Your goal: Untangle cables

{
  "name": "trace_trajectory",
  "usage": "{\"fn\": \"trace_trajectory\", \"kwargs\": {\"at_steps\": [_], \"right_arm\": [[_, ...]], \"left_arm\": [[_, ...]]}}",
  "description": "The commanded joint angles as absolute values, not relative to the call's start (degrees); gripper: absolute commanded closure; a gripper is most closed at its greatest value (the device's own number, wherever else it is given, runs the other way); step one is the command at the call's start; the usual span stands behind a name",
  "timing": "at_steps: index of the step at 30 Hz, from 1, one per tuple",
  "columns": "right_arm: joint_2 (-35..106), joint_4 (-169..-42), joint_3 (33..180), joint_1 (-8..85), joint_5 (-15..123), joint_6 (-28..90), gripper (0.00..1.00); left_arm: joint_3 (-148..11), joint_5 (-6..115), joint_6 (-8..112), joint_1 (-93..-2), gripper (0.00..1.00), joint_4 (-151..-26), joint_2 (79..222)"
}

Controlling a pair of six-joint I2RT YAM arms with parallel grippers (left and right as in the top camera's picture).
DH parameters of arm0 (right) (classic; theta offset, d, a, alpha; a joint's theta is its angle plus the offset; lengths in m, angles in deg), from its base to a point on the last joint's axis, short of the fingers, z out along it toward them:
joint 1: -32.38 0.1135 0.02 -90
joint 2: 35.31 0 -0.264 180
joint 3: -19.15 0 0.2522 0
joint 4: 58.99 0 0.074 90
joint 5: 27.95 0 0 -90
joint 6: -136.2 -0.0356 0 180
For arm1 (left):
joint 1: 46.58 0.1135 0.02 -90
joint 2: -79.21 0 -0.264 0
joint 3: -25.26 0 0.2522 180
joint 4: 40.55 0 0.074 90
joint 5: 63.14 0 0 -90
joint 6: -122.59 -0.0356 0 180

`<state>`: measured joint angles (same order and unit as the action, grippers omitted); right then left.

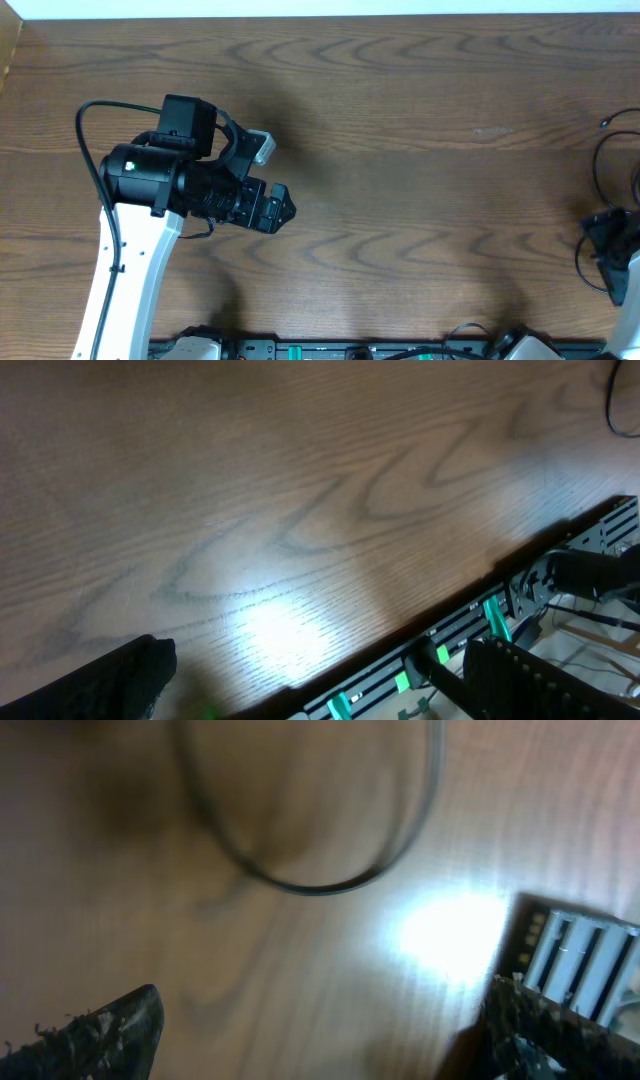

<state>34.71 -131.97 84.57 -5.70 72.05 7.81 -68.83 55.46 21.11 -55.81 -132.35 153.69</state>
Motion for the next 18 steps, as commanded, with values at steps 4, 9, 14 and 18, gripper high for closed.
{"fn": "trace_trajectory", "kwargs": {"at_steps": [4, 9, 14, 18], "right_arm": [[33.9, -123.34, 73.97, -13.75, 76.64, 5.52, 0.01], [33.9, -117.57, 69.78, -20.46, 75.3, 5.71, 0.01], [33.93, -113.55, 69.49, -23.01, 74.27, 6.63, 0.01], [34.39, -109.0, 69.49, -23.03, 73.66, 8.53, 0.01]], "left_arm": [[-69.18, 55.77, 20.17, -56.03, 0.02, -132.49, 153.47], [-69.18, 55.77, 20.17, -56.03, 0.02, -132.51, 153.47], [-69.18, 55.77, 20.17, -56.03, 0.02, -132.51, 153.47], [-69.18, 55.77, 20.19, -56.03, 0.02, -132.53, 153.47]]}}
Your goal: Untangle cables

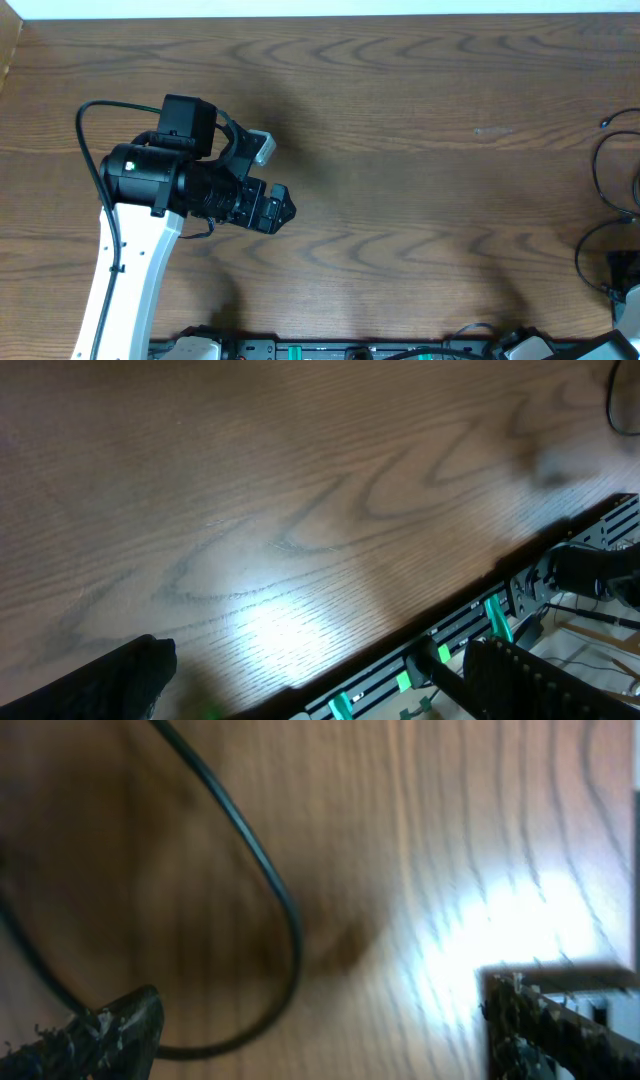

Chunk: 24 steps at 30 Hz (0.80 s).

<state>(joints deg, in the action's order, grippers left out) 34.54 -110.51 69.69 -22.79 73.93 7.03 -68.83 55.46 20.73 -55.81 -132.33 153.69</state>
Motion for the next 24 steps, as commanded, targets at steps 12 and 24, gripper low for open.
{"fn": "trace_trajectory", "kwargs": {"at_steps": [12, 24], "right_arm": [[42.93, -103.41, 69.47, -23.03, 71.94, 8.6, 0.09], [52.18, -98.23, 69.49, -23.03, 66.12, 10.28, 0.22]], "left_arm": [[-69.18, 55.77, 20.19, -56.03, 0.02, -132.53, 153.47], [-69.18, 55.77, 20.19, -56.03, 0.02, -132.77, 153.47]]}}
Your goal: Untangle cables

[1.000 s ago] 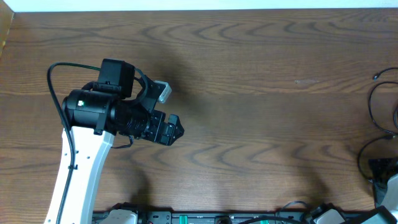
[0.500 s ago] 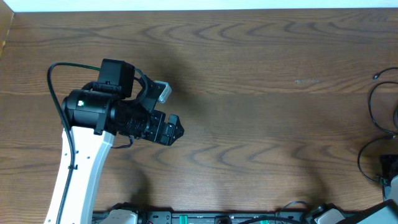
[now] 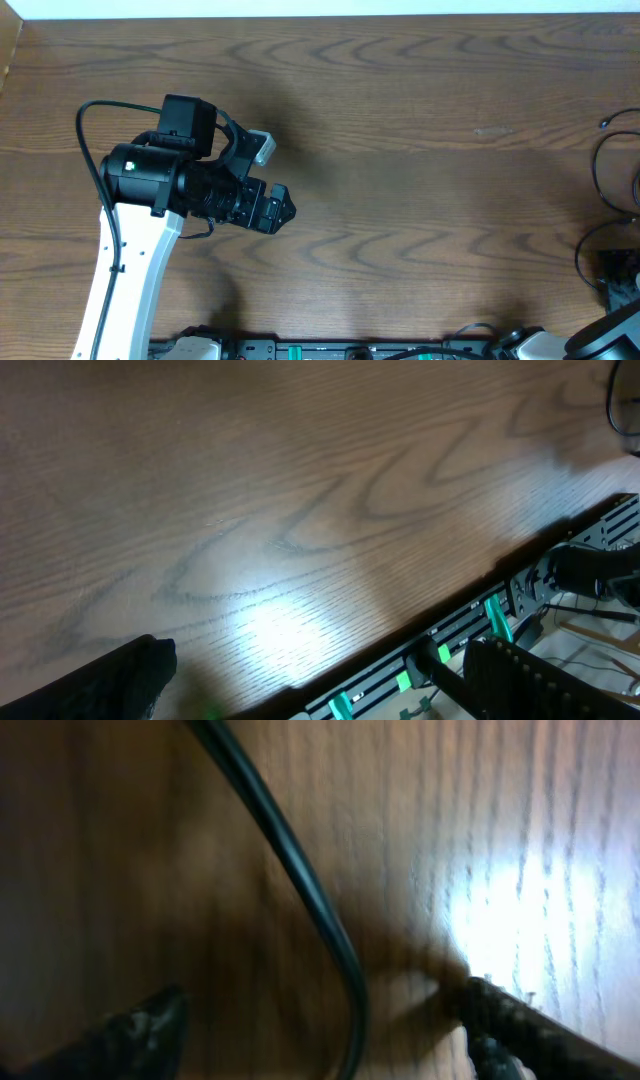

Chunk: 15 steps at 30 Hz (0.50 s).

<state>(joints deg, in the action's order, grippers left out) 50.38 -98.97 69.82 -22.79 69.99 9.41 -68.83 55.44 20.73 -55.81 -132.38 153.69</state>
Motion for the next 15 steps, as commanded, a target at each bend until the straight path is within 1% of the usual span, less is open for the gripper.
{"fn": "trace_trajectory", "kwargs": {"at_steps": [1, 2, 4, 6, 7, 8, 12, 13, 15], "right_arm": [[52.18, -97.64, 69.49, -23.03, 65.03, 10.28, 0.28], [52.18, -97.05, 69.49, -23.03, 63.81, 10.28, 0.34], [52.16, -95.65, 69.54, -23.03, 60.0, 10.3, 0.53], [52.11, -94.29, 69.93, -23.03, 54.98, 10.54, 0.75], [52.11, -94.01, 70.34, -23.03, 52.79, 10.96, 0.92], [52.07, -93.92, 70.89, -23.03, 50.58, 11.13, 0.99], [51.91, -94.07, 75.96, -23.03, 37.88, 11.11, 0.99], [51.85, -94.18, 78.74, -23.03, 32.94, 11.11, 0.99], [51.81, -94.18, 82.98, -23.03, 27.37, 11.09, 0.99]], "left_arm": [[-69.18, 55.77, 20.19, -56.03, 0.02, -132.94, 153.47], [-69.18, 55.77, 20.19, -56.03, 0.02, -133.12, 153.47], [-69.18, 55.77, 20.19, -56.03, 0.02, -133.18, 153.47], [-69.18, 55.77, 20.19, -56.03, 0.02, -133.16, 153.47], [-69.18, 55.77, 20.21, -56.03, 0.02, -133.18, 153.47], [-69.18, 55.77, 20.21, -56.03, 0.02, -133.18, 153.47], [-69.18, 55.77, 20.21, -56.03, 0.02, -133.56, 153.47], [-69.18, 55.77, 20.21, -56.03, 0.02, -133.58, 153.47], [-69.18, 55.77, 20.21, -56.03, 0.02, -133.58, 153.47]]}}
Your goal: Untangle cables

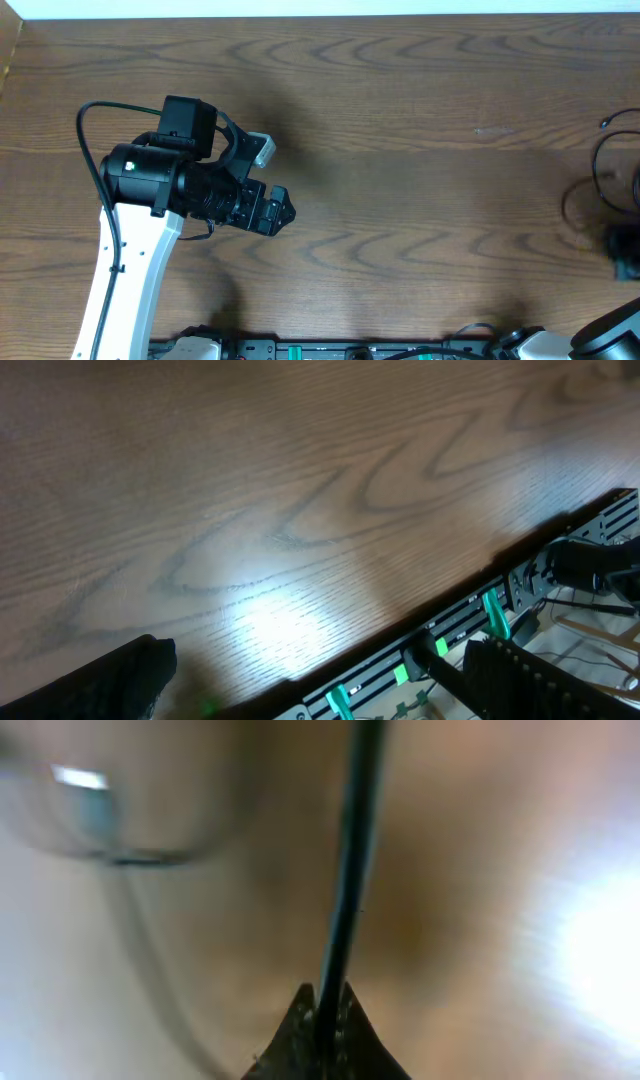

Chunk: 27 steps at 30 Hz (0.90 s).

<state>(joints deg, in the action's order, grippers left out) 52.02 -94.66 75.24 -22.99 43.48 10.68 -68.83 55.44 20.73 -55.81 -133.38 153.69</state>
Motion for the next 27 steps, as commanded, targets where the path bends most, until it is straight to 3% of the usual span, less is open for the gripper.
{"fn": "trace_trajectory", "kwargs": {"at_steps": [1, 8, 15, 22, 23, 25, 26, 27], "right_arm": [[51.81, -94.18, 85.08, -23.03, 25.32, 11.09, 0.99], [51.83, -93.22, 98.26, -23.03, 28.79, 13.25, 0.99], [53.82, -92.68, 98.89, -23.14, 44.96, 13.74, 0.99], [59.13, -86.6, 98.91, -23.69, 43.52, 13.71, 0.96], [59.63, -85.27, 98.91, -23.82, 42.17, 13.71, 0.85], [60.81, -81.46, 98.91, -24.06, 38.34, 14.06, 0.28], [61.31, -79.04, 98.91, -24.21, 35.74, 14.7, 0.09], [61.77, -76.68, 98.91, -24.39, 33.03, 15.0, 0.01]], "left_arm": [[-69.18, 55.77, 20.21, -56.03, 0.02, -133.58, 153.47], [-69.18, 55.77, 20.21, -56.03, 0.02, -133.56, 153.47], [-69.18, 55.77, 20.25, -56.03, 0.02, -133.69, 153.47], [-69.18, 55.77, 20.25, -56.03, 0.02, -134.21, 153.47], [-69.18, 55.77, 20.25, -56.03, 0.02, -134.21, 153.47], [-69.18, 55.77, 20.25, -56.03, 0.02, -134.21, 153.47], [-69.18, 55.77, 20.23, -56.03, 0.02, -134.21, 153.47], [-69.18, 55.77, 20.23, -56.03, 0.02, -134.21, 153.47]]}}
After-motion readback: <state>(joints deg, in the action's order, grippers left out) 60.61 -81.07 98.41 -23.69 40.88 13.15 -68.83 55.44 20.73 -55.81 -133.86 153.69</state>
